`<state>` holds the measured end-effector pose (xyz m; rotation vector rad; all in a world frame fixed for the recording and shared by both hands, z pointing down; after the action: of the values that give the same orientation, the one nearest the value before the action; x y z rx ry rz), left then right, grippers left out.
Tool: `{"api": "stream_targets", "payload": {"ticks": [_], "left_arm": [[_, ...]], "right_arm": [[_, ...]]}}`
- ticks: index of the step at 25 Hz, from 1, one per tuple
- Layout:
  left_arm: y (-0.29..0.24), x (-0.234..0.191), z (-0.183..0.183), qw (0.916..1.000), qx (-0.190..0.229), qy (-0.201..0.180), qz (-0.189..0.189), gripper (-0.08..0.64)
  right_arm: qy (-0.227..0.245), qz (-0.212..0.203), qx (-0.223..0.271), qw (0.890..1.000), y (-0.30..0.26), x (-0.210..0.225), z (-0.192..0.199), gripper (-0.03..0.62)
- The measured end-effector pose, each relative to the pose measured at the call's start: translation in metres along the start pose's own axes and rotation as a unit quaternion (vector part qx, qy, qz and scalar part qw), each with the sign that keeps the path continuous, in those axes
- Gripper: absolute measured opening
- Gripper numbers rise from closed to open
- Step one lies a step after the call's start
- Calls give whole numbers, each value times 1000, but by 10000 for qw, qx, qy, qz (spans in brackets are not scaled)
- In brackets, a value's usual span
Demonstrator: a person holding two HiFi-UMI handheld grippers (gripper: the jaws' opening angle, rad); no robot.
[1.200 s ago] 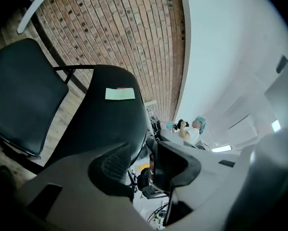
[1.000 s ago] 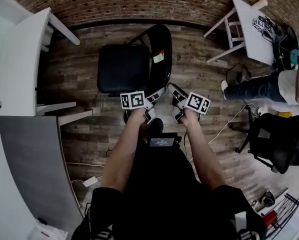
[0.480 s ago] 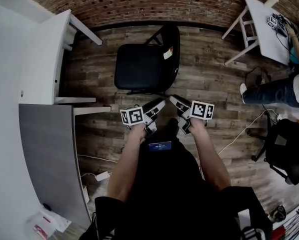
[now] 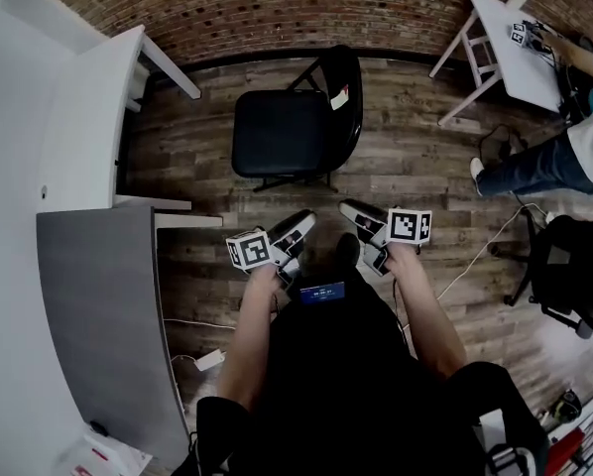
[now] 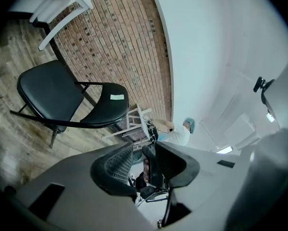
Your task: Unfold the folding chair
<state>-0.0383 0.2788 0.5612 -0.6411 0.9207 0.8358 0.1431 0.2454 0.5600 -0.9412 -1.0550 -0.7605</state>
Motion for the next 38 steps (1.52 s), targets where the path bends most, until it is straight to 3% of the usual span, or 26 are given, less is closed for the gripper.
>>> {"api": "stream_targets", "payload": {"ticks": [7,15,19,23,38], "left_arm": [[55,19,7,9991,32,-101,405,138],[78,51,26,9957,3,-247,890,129],[84,64,24,9956,15,-410,838,127],[87,71,24,9953,86,-448,859,124],[68,101,60,9958,-284,-773,410,123]], "right_arm": [[177,-10,321,9993,18,-47,60,152],[494,-44,520,9974,37,-83,105,152],[714,-75,338,9968,45,-88,110,150],[797,-402,257,9957,46,-101,113,143],[603,-991,149,9931,97,-80,108,78]]}}
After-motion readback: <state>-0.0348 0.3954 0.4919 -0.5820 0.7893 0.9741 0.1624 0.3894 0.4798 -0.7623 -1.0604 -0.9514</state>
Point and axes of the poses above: the fingertips, and each gripper's own axes: y backward along the fingers, x to its right, z out of its underside, the point moved 6 cm from there along y, backward along the fingers, and after that the axes turned 8 degrees about -y, right-handed, at the moved point
